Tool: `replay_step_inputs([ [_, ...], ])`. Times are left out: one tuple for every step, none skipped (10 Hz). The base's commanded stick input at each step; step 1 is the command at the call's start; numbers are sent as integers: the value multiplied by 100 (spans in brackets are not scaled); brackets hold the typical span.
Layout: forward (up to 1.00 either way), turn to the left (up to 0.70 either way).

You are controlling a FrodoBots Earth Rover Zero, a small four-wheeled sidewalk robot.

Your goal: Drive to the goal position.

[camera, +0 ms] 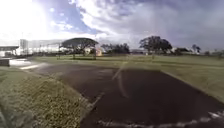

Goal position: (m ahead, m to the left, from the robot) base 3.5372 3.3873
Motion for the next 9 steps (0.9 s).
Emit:
replay_step_inputs([
  [70,0],
  [70,0],
  [70,0],
  [70,0],
  [70,0],
  [70,0],
  [70,0],
  [70,0],
  [70,0],
])
